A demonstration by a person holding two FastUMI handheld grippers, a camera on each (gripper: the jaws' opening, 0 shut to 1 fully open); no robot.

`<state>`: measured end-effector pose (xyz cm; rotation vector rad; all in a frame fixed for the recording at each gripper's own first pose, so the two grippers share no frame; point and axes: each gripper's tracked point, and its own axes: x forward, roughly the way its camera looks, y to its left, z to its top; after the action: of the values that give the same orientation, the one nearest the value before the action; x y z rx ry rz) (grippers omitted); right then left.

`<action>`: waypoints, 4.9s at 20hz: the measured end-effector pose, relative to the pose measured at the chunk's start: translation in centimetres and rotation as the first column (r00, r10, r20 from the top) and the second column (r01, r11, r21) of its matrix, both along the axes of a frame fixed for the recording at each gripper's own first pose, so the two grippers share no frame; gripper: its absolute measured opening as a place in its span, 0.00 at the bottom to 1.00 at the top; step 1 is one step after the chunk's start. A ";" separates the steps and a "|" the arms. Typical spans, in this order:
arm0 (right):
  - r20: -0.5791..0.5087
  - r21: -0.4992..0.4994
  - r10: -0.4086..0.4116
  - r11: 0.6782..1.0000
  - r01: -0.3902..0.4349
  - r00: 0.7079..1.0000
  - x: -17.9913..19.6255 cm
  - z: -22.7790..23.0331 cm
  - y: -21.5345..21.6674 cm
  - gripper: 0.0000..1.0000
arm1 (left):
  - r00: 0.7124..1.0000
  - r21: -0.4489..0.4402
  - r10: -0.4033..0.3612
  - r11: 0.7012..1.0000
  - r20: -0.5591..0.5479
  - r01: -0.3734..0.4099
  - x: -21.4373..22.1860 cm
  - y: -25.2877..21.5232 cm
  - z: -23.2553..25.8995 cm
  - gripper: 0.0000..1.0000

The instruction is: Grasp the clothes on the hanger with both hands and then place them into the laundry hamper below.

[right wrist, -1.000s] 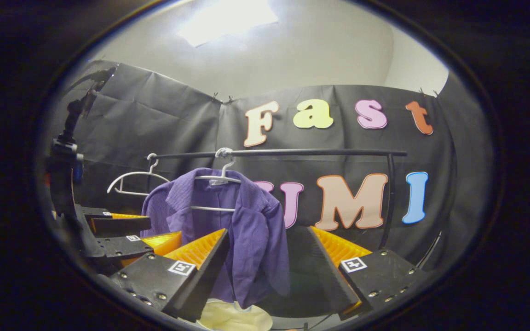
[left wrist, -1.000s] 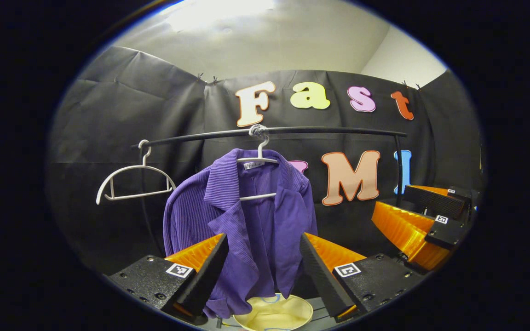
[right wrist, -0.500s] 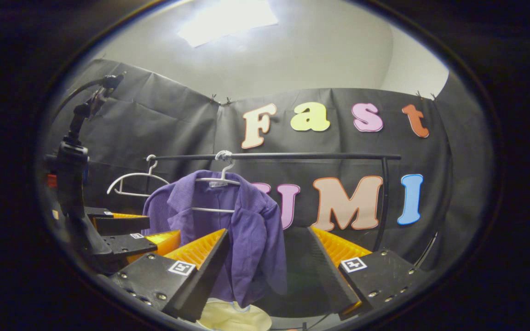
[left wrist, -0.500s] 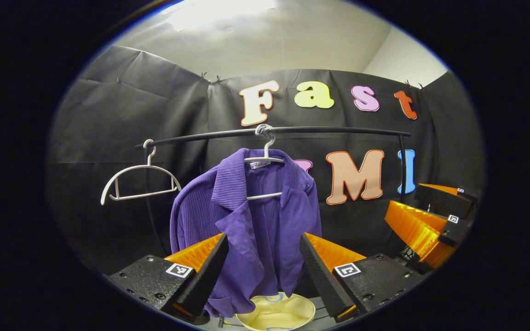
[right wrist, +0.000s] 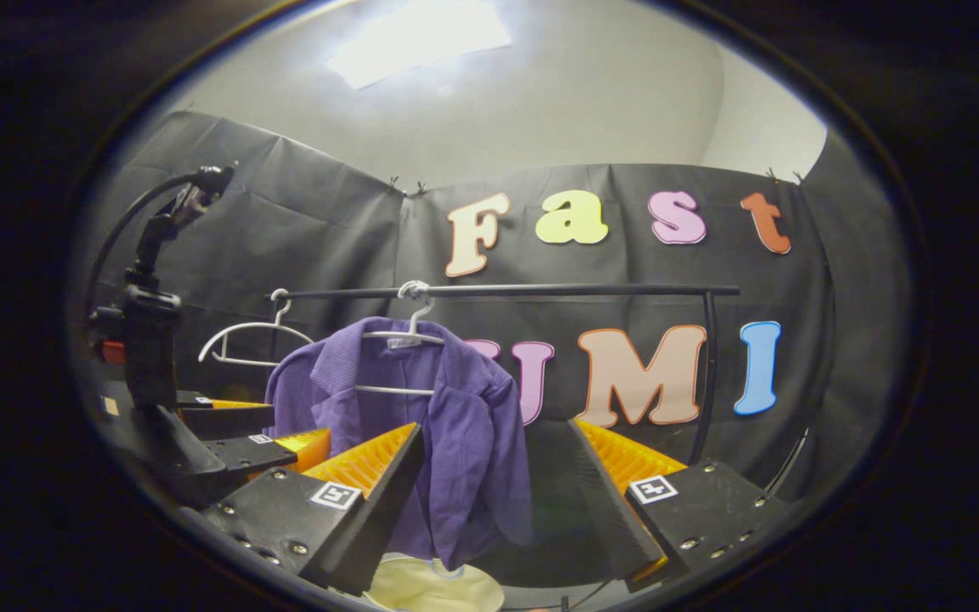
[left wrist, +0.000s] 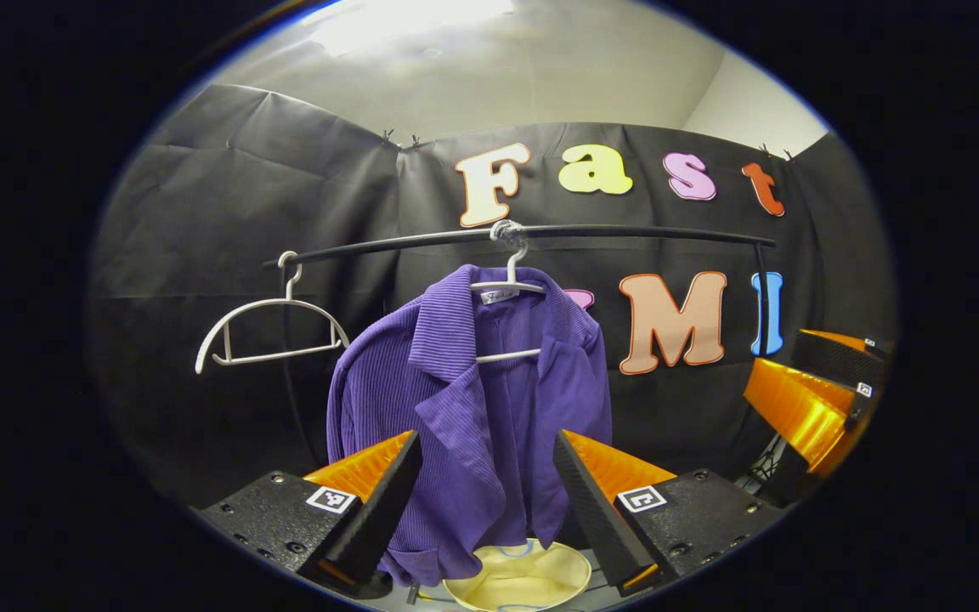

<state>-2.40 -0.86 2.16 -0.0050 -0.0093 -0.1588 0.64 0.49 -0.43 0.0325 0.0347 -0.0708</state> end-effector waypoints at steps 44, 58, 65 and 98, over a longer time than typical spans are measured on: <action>-0.140 0.021 0.171 0.985 -0.170 0.975 15.1 -8.9 4.3 0.99 | 0.979 -0.115 0.201 0.974 0.037 -0.196 5.4 9.4 3.5 0.00; -0.230 0.038 -0.001 0.999 0.010 0.973 23.9 -15.1 5.5 0.95 | 0.993 -0.116 0.072 0.991 0.095 -0.061 5.6 14.0 8.4 0.05; -0.355 0.071 -0.045 0.995 0.075 0.934 24.7 -18.5 2.7 0.34 | 0.992 -0.101 0.088 0.992 0.095 -0.078 6.6 15.4 9.2 0.00; -0.077 0.024 -0.284 0.958 0.286 0.956 26.7 -6.8 -14.0 0.07 | 0.944 -0.129 0.329 0.937 0.004 -0.325 11.5 21.0 3.6 0.03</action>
<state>24.30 -14.83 -4.66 0.0228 0.0679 -0.4481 12.14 21.46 3.14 -0.1001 0.0096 0.2615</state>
